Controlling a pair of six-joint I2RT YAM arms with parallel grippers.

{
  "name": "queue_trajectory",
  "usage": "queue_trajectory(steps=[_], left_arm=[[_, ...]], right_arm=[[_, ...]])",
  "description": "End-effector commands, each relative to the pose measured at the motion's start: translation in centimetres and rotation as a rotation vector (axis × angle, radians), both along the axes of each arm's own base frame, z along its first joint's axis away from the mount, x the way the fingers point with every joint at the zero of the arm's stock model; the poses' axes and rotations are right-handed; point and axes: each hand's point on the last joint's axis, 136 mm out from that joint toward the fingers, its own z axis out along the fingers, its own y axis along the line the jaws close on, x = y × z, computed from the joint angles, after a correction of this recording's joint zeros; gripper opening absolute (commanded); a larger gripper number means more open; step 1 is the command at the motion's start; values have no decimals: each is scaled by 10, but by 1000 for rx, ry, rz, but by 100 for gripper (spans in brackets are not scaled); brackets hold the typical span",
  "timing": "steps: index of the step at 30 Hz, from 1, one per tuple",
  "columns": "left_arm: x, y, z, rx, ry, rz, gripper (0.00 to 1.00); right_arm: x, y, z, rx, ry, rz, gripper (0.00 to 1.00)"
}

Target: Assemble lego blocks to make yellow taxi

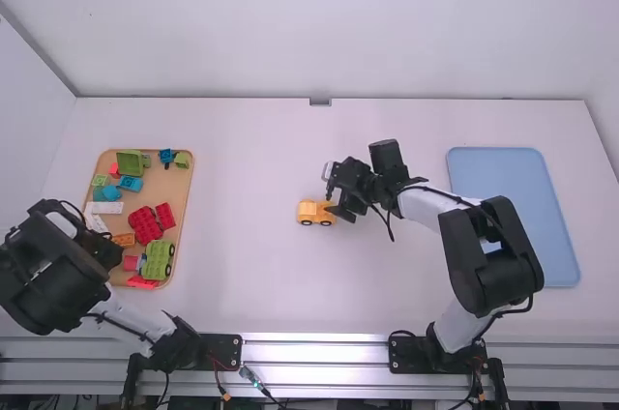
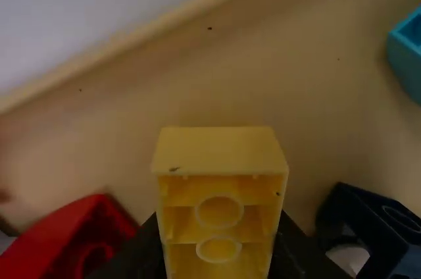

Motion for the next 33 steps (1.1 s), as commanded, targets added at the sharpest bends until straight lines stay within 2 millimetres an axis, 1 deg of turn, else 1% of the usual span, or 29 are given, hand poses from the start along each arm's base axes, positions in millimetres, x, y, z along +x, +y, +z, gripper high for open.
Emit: queue_trajectory(steps=[1,5,6,9,11,13,15,20,22,24,25,26,27,28,29,30,31,33], left_arm=[[-16,-13,-17,-42,69,-11,34],[-15,-12,-17,-40,67,-11,31],[-15,-12,-17,-39,67,-11,27],[-16,-12,-17,-42,68,-8,21],[-16,-13,-17,-43,70,-17,22],[-14,-11,-16,-31,67,-64,23],[-14,-6,-15,-8,63,-134,20],[-16,-7,-8,-6,65,-155,19],[-15,-6,0,14,59,-197,17],[-11,-4,8,42,46,-254,4],[-9,-3,14,62,38,-287,2],[-8,-2,23,87,31,-313,2],[-7,-1,27,96,28,-322,2],[-6,0,38,128,17,-352,2],[-5,2,44,149,12,-370,4],[-2,5,56,196,3,-424,4],[-1,6,59,208,-2,-439,5],[14,10,85,319,-45,-605,6]], right_arm=[[-1,0,6,10,-8,3,99],[-1,0,6,10,-8,3,99],[-1,0,6,9,-8,2,99],[-1,0,6,10,-8,3,99],[-1,0,6,10,-8,3,99],[-1,0,6,10,-8,3,99],[-1,0,6,10,-8,3,99],[-1,0,6,10,-9,3,99],[-1,0,6,10,-9,3,99],[-1,0,6,10,-9,4,99],[-1,0,6,11,-10,4,99],[0,0,7,12,-13,3,99],[0,0,7,13,-15,3,99],[0,0,8,14,-19,4,99],[1,1,8,15,-20,4,99],[2,1,9,22,-21,-2,99],[3,2,10,26,-19,-8,99],[9,4,16,62,-1,-56,99]])
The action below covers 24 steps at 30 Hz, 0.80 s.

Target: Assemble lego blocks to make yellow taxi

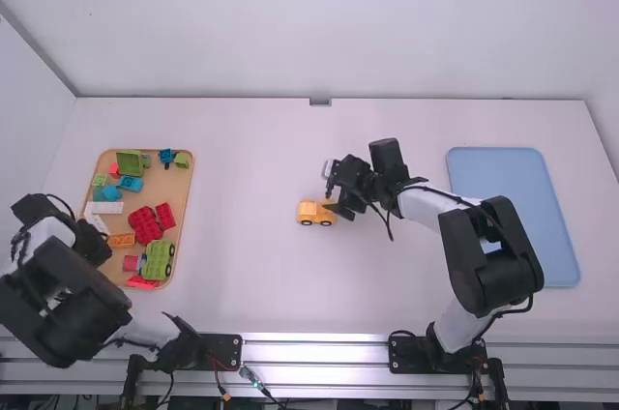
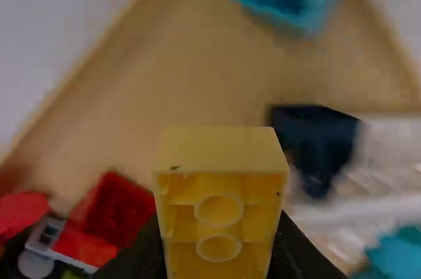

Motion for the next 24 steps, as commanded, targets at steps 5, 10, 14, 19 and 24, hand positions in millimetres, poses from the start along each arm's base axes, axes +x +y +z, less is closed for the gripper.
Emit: queue_trajectory(steps=[5,10,14,19,24], left_arm=[[61,-14,81,369,-155,-675,8],[117,-74,126,579,-304,-1110,9],[158,-149,146,702,-455,-1459,9],[178,-278,172,858,-768,-1945,7],[159,-380,186,973,-1086,-2279,5]], right_arm=[[14,7,25,142,64,-127,99],[13,25,58,300,135,-76,99],[14,32,96,431,204,-11,99],[-2,36,146,573,265,188,99],[-23,29,179,658,302,378,99]])
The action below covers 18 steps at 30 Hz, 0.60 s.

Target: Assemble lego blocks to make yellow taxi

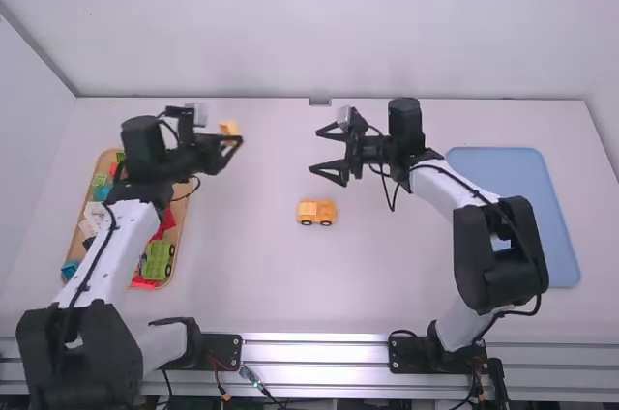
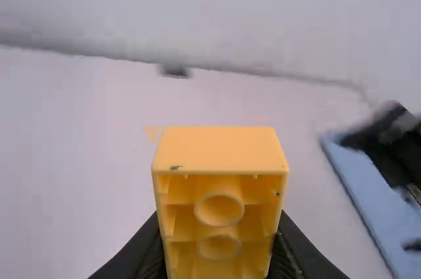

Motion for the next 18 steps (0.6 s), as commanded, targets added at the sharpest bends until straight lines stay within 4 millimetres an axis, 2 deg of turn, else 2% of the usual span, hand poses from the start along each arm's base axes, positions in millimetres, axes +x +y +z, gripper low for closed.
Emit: queue_trajectory(steps=[1,2,5,8,12,18], left_arm=[[-23,-52,4,30,-133,-295,5],[-30,-72,5,32,-185,-394,5],[-44,-100,6,9,-267,-556,4],[-46,-111,4,-16,-290,-616,4],[-37,-115,-7,-25,-293,-630,7],[-49,-123,-9,-71,-355,-752,5]], right_arm=[[-25,-2,37,101,16,173,99],[-26,-2,44,108,45,187,99],[-31,-2,55,125,69,232,99],[-33,-8,62,139,72,257,99],[-32,-7,65,133,127,253,100],[-33,3,63,113,202,239,96]])
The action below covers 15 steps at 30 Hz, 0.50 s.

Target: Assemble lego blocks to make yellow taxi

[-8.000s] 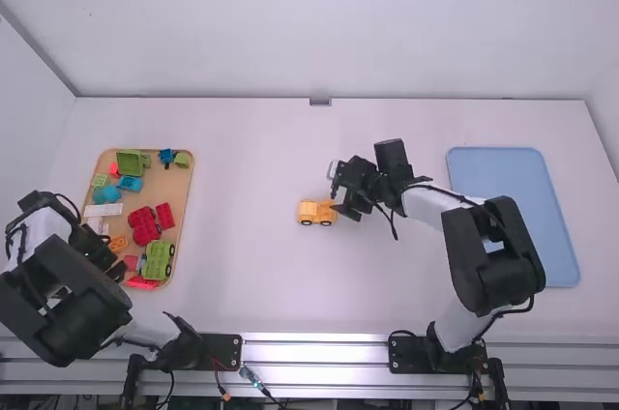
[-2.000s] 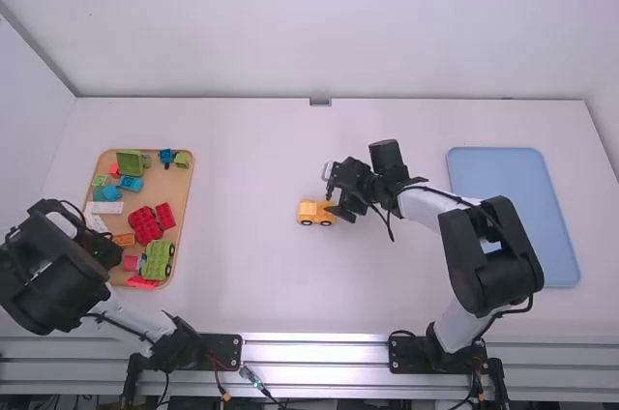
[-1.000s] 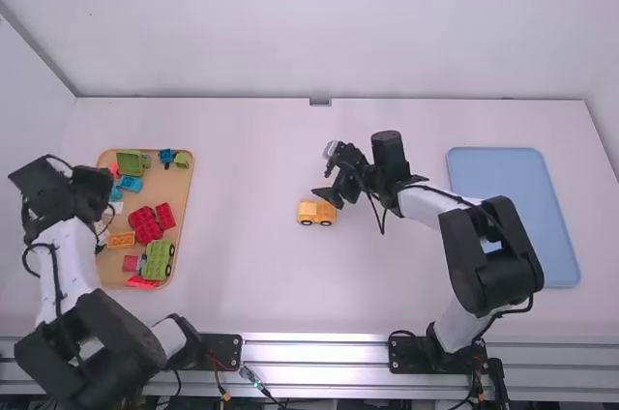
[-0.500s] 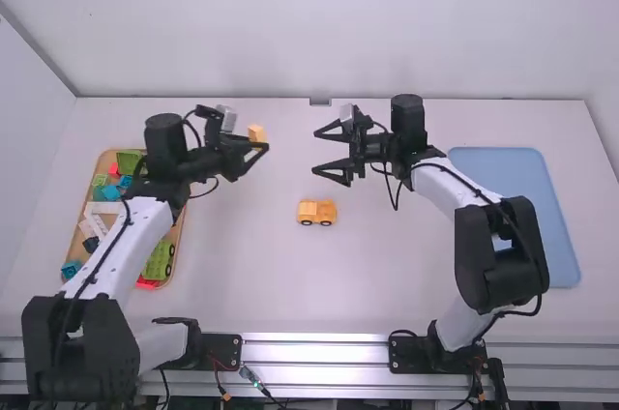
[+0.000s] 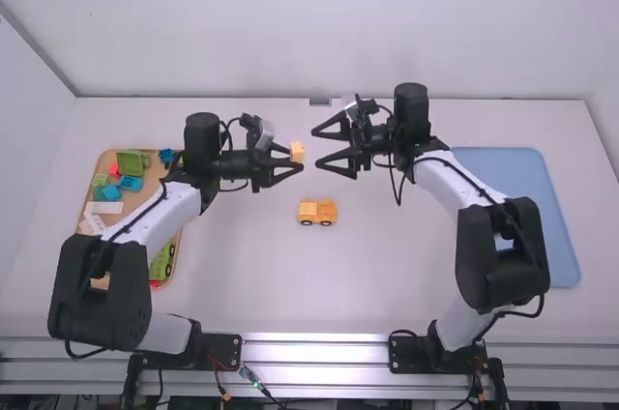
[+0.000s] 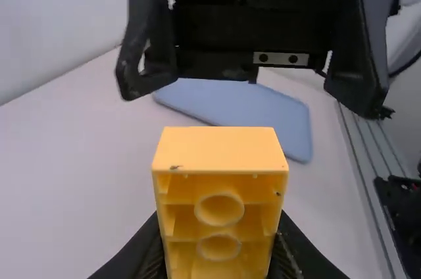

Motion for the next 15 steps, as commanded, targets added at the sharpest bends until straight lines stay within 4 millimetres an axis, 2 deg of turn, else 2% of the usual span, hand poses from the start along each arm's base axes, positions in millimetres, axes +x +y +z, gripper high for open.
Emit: queue_trajectory(steps=[1,7,14,15], left_arm=[[-13,-5,5,-34,-21,-85,4],[-12,-6,8,-41,-20,-83,6],[-20,-8,11,-58,-22,-129,5],[-19,-8,11,-58,-20,-128,6]], right_arm=[[-12,9,18,15,7,60,96],[-20,19,18,19,-24,87,95],[-16,25,15,3,-31,53,82],[-16,25,15,3,-32,52,78]])
